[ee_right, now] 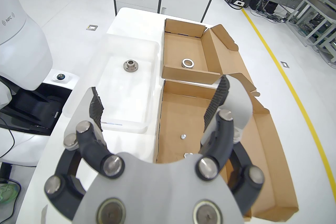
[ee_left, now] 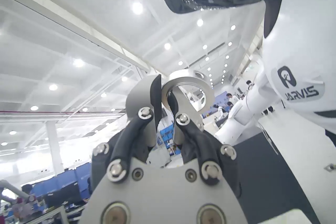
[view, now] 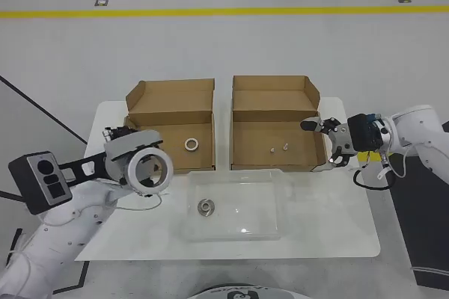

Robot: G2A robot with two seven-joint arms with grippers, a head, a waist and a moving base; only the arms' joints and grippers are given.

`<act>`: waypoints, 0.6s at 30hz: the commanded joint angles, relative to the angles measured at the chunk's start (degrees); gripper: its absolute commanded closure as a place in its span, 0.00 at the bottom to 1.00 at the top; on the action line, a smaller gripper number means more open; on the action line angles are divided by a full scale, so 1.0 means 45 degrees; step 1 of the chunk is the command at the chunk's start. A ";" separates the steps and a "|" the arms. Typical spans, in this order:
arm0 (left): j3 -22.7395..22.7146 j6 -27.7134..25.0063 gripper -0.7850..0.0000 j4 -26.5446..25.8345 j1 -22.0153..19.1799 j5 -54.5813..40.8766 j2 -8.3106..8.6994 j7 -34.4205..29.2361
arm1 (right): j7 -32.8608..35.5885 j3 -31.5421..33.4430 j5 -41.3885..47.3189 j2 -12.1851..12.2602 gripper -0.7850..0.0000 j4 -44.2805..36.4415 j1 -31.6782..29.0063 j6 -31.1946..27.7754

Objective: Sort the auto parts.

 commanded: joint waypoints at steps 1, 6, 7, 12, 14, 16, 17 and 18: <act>0.0035 -0.0044 1.00 0.0006 -0.0018 0.0140 -0.0048 -0.0177 | 0.0000 0.0000 0.0000 0.0000 0.00 0.0000 0.0000 0.0000; -0.0064 -0.0289 1.00 0.0167 0.0087 0.1119 -0.0094 -0.0789 | 0.0000 0.0000 0.0000 0.0000 0.00 0.0000 0.0000 0.0000; -0.0087 -0.0304 1.00 0.0178 0.0149 0.1148 -0.0108 -0.0753 | 0.0000 0.0000 0.0000 0.0000 0.00 0.0000 0.0000 0.0000; -0.0321 -0.0457 1.00 0.0212 0.0289 0.1887 -0.0128 -0.1267 | 0.0000 0.0000 0.0000 0.0000 0.00 0.0000 0.0000 0.0000; -0.0454 -0.0671 1.00 0.0261 0.0333 0.2477 -0.0100 -0.1596 | 0.0000 0.0000 0.0000 0.0000 0.00 0.0000 0.0000 0.0000; -0.0596 -0.0814 1.00 0.0315 0.0438 0.2879 -0.0075 -0.1819 | 0.0000 0.0000 0.0000 0.0000 0.00 0.0000 0.0000 0.0000; -0.0670 -0.0879 1.00 0.0302 0.0482 0.3032 -0.0064 -0.1875 | 0.0000 0.0000 0.0000 0.0000 0.00 0.0000 0.0000 0.0000; -0.0729 -0.0885 1.00 0.0281 0.0545 0.3028 -0.0066 -0.1834 | 0.0000 0.0000 0.0000 0.0000 0.00 0.0000 0.0000 0.0000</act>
